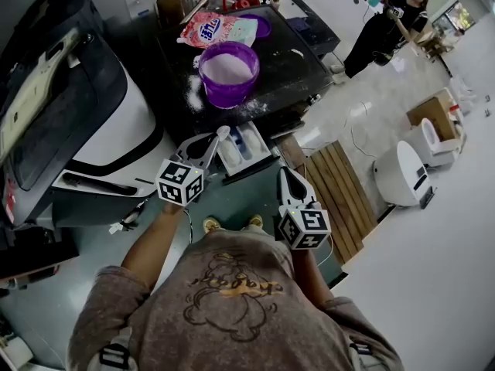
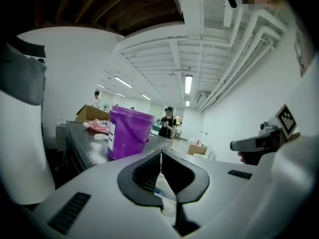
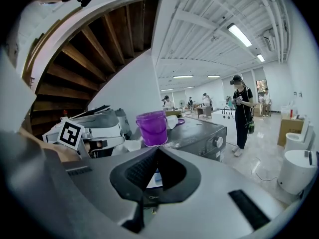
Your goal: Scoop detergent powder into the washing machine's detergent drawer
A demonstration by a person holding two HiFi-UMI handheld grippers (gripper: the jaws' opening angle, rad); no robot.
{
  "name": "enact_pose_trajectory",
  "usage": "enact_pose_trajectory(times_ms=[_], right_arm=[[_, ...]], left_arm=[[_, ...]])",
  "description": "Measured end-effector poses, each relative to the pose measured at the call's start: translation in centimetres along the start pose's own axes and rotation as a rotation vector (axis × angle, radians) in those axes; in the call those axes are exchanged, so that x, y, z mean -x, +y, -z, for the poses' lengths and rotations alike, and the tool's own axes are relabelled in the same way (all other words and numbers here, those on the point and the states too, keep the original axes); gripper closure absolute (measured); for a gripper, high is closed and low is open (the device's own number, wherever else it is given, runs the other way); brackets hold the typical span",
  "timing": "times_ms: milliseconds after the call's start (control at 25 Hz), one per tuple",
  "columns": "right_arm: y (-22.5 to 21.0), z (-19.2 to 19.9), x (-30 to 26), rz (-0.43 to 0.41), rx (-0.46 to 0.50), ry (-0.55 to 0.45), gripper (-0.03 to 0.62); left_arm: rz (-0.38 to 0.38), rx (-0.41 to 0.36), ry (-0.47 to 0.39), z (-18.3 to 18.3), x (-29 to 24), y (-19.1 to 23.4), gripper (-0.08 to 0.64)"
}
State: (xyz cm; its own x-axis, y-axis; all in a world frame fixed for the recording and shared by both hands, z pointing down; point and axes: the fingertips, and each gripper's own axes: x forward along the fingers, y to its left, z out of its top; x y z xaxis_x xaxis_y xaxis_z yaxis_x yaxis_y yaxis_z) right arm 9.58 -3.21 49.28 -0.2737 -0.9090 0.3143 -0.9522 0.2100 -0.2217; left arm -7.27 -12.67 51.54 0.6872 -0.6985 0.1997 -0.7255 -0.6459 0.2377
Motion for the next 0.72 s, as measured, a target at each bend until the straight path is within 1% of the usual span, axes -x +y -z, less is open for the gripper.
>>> enact_pose_trajectory(times_ms=[160, 400, 480, 600, 720], right_arm=[[-0.3, -0.4, -0.4, -0.016, 0.023, -0.01, 0.591], [-0.7, -1.3, -0.7, -0.05, 0.033, -0.033, 0.591], [-1.1, -1.4, -0.7, -0.057, 0.028, -0.036, 0.591], [-1.5, -2.0, -0.8, -0.069, 0.015, -0.043, 0.591], [-2.3, -1.9, -0.8, -0.078, 0.032, -0.038, 0.591]], left_arm=[[-0.013, 0.023, -0.047, -1.8, 1.2, -0.5, 0.537], [-0.038, 0.128, -0.112, -3.4, 2.9, -1.5, 0.537], [-0.054, 0.122, -0.126, -3.8, 3.1, -1.9, 0.537], [-0.082, 0.083, -0.129, -4.0, 3.4, -2.6, 0.537], [-0.115, 0.063, -0.137, -4.1, 3.6, -2.8, 0.537]])
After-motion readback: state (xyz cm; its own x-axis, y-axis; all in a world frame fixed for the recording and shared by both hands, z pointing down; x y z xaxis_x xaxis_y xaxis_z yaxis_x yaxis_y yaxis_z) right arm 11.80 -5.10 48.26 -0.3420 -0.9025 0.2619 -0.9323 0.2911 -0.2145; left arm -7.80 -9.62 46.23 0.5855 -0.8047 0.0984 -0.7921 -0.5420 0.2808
